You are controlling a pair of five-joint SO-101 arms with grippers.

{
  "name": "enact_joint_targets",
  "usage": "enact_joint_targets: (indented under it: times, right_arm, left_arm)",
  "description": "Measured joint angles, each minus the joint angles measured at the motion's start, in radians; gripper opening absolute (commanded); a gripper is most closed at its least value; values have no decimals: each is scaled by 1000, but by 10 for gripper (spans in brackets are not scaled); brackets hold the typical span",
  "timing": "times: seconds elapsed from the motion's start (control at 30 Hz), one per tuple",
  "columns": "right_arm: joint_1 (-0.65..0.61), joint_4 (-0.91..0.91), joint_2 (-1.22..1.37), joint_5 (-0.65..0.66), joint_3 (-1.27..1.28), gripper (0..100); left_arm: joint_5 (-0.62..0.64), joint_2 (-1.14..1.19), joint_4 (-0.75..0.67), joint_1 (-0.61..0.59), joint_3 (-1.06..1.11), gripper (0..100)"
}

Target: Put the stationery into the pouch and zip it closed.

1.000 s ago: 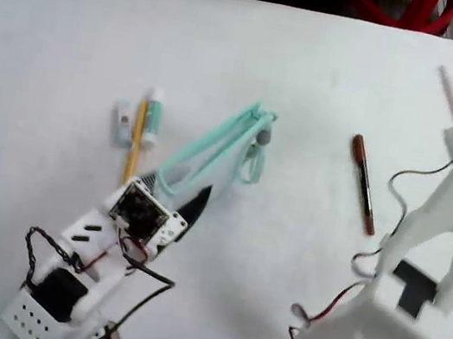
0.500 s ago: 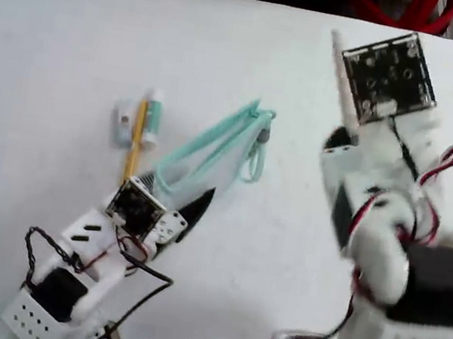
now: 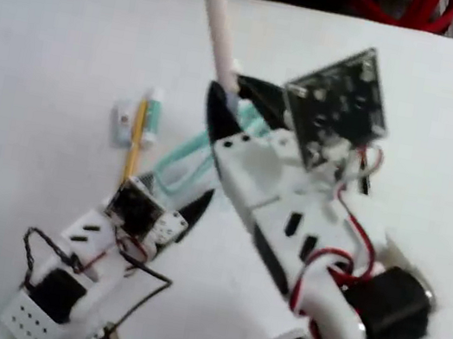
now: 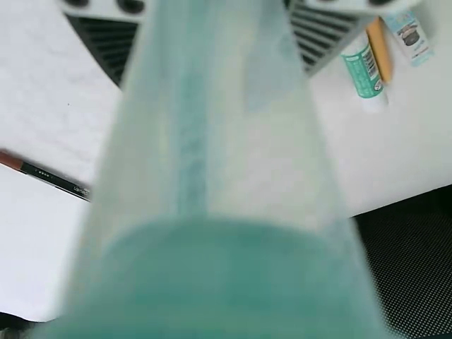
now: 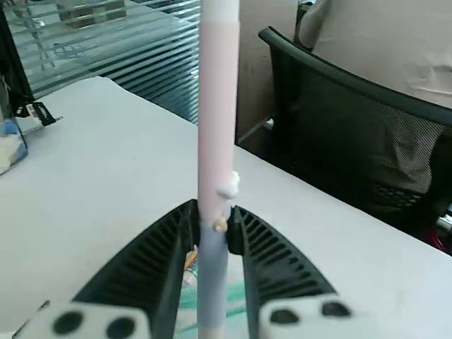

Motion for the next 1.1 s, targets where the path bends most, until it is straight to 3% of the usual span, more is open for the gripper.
enact_joint_targets:
  times: [0.5, 1.0, 1.1]
  right_arm:
    - [-120, -181, 5, -2, 358, 18]
    - [-121, -184, -336, 34, 628, 19]
    - [-123, -184, -377, 109, 658, 106]
  left_arm:
    - [0, 0, 0, 0, 0, 188]
    - [0, 0, -6, -49, 2, 188]
    - [2, 0, -6, -49, 2, 188]
